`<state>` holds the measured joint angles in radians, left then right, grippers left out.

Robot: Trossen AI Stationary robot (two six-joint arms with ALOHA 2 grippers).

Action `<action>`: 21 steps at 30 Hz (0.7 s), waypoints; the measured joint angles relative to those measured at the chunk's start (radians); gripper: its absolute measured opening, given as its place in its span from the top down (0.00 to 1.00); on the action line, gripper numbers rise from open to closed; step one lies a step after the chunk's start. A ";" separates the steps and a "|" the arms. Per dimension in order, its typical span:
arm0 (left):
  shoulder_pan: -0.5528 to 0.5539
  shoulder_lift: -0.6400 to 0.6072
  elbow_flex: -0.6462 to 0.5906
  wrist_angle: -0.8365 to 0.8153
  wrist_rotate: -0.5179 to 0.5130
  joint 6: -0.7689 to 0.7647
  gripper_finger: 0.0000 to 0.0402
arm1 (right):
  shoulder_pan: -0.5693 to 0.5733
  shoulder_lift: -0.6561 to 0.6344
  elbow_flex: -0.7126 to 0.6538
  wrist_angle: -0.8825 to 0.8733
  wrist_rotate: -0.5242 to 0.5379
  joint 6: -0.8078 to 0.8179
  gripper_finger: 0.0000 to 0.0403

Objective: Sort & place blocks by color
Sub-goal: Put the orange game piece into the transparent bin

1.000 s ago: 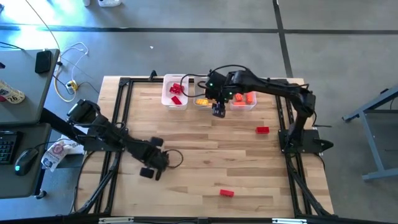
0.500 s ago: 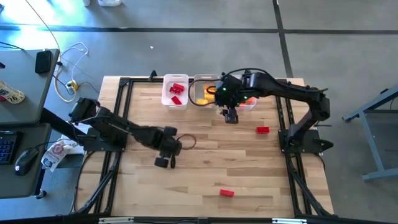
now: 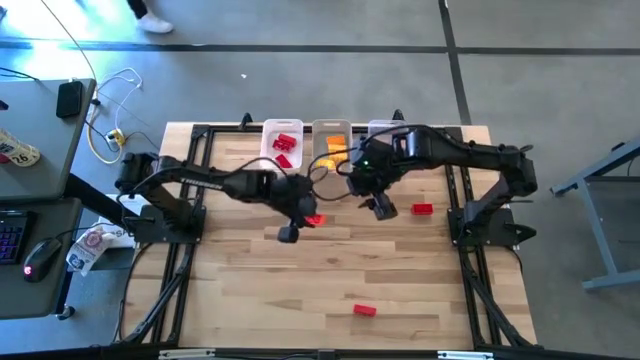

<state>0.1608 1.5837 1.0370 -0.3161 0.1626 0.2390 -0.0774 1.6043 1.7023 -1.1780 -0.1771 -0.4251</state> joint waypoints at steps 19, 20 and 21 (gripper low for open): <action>0.088 -0.001 0.000 0.369 0.389 -0.106 0.72 | 0.051 0.000 0.000 0.166 -0.115 -0.167 0.44; 0.089 -0.001 0.000 0.371 0.389 -0.105 0.72 | 0.051 0.000 0.000 0.168 -0.133 -0.170 0.44; 0.089 -0.001 0.000 0.372 0.389 -0.105 0.72 | 0.052 0.002 0.000 0.176 -0.143 -0.171 0.44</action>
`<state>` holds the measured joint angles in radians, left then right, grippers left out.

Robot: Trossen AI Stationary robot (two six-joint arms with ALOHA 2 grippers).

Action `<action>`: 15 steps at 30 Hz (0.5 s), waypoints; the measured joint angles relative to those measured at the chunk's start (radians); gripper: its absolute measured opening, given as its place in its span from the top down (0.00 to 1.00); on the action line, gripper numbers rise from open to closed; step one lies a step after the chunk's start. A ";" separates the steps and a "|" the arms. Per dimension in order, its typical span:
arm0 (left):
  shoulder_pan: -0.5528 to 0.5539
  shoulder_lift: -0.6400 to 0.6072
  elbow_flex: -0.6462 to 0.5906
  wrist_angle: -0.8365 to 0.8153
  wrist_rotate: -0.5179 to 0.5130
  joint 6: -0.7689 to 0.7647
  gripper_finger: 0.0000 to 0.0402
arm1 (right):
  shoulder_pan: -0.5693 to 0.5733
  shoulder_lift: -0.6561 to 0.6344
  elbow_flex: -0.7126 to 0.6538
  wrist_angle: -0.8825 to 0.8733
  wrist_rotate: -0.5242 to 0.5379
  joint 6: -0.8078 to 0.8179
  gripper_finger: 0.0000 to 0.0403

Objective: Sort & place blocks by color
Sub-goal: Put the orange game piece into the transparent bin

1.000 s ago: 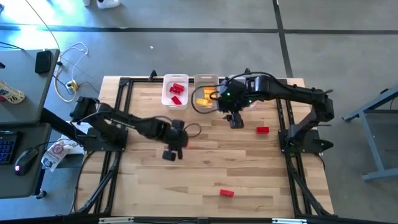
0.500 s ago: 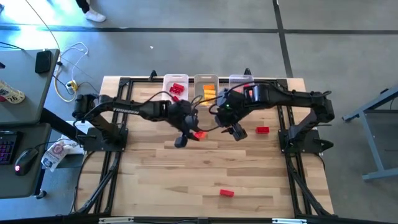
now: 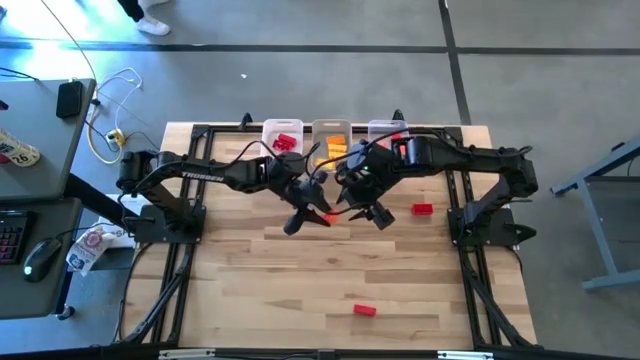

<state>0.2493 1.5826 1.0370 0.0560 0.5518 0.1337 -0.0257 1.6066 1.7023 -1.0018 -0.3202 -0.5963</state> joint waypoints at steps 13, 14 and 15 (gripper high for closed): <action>-0.008 0.000 0.001 0.132 0.013 -0.049 0.72 | 0.000 0.039 0.000 0.053 -0.037 -0.014 0.44; -0.008 0.000 0.001 0.139 0.020 -0.048 0.72 | 0.000 0.039 0.000 0.056 -0.031 -0.012 0.44; -0.008 0.000 0.001 0.145 0.030 -0.046 0.72 | 0.000 0.039 0.000 0.057 -0.030 -0.012 0.44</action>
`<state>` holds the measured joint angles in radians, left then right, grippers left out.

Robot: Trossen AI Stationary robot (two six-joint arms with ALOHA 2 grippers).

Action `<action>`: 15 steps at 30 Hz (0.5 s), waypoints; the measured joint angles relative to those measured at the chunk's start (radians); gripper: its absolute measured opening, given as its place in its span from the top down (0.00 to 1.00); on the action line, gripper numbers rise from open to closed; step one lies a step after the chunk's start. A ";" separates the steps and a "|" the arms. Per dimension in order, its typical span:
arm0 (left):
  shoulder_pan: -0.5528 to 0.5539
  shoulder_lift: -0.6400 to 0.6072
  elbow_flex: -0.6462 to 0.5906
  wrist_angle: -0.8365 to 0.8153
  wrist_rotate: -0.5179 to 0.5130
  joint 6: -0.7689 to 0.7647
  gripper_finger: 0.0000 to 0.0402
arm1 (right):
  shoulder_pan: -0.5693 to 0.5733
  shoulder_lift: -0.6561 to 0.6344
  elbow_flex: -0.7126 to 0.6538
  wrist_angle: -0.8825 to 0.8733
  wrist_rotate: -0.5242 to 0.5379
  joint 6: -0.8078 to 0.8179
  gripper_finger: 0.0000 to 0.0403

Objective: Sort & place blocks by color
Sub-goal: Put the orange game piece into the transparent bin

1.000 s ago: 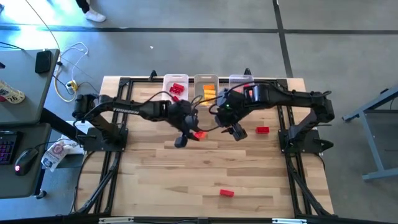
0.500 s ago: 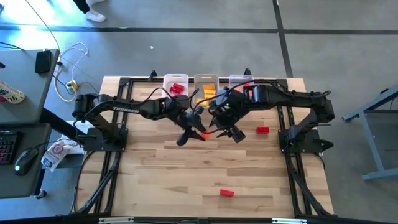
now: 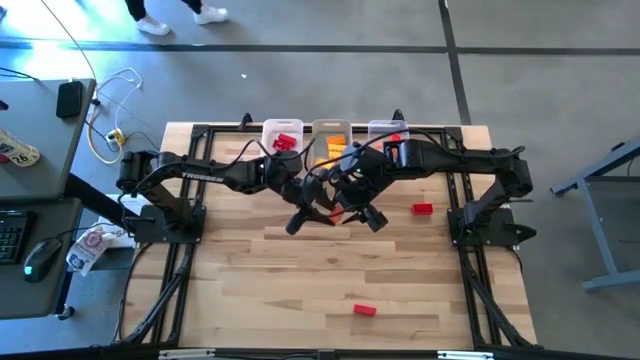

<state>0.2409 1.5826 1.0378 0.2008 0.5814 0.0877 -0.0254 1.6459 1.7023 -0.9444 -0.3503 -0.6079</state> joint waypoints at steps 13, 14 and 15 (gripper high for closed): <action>0.001 0.000 -0.001 0.069 0.031 -0.008 0.72 | 0.000 0.018 0.000 0.010 -0.009 -0.009 0.63; 0.000 0.000 -0.001 0.069 0.032 -0.009 0.72 | 0.000 0.021 0.000 0.012 -0.010 -0.013 0.66; 0.000 0.000 -0.001 0.069 0.035 -0.010 0.72 | 0.000 0.023 0.000 0.014 -0.016 -0.017 0.69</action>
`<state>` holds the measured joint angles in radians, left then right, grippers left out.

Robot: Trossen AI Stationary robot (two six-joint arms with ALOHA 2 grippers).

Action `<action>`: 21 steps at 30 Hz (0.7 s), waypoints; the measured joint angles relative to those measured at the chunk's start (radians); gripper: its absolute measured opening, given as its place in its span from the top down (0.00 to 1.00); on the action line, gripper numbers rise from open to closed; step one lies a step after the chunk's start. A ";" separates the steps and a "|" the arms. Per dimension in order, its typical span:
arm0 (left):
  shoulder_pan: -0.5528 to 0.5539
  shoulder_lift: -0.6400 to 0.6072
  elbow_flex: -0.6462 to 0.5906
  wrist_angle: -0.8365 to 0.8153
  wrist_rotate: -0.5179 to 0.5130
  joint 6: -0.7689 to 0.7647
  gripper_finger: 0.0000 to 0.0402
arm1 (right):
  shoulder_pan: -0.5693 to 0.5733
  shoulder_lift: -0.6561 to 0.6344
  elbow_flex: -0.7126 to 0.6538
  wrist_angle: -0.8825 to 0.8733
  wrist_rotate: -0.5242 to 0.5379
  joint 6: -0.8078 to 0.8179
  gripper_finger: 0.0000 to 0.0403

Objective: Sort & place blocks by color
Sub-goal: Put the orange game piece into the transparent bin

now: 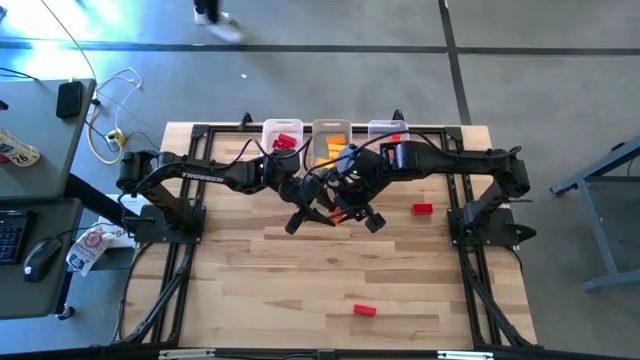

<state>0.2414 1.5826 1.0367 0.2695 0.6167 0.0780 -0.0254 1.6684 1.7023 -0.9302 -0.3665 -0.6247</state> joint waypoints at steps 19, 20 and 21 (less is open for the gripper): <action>0.000 0.000 0.000 -0.065 -0.233 -0.048 0.53 | -0.002 0.004 0.000 -0.066 0.161 0.115 0.81; 0.000 0.000 0.001 -0.080 -0.266 -0.048 0.52 | -0.002 0.004 0.000 -0.074 0.183 0.127 0.81; 0.000 0.000 0.001 -0.093 -0.297 -0.049 0.51 | -0.001 0.004 0.000 -0.083 0.203 0.134 0.81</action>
<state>0.2411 1.5826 1.0378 0.1762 0.3197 0.0292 -0.0265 1.6724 1.7023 -1.0130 -0.1638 -0.4906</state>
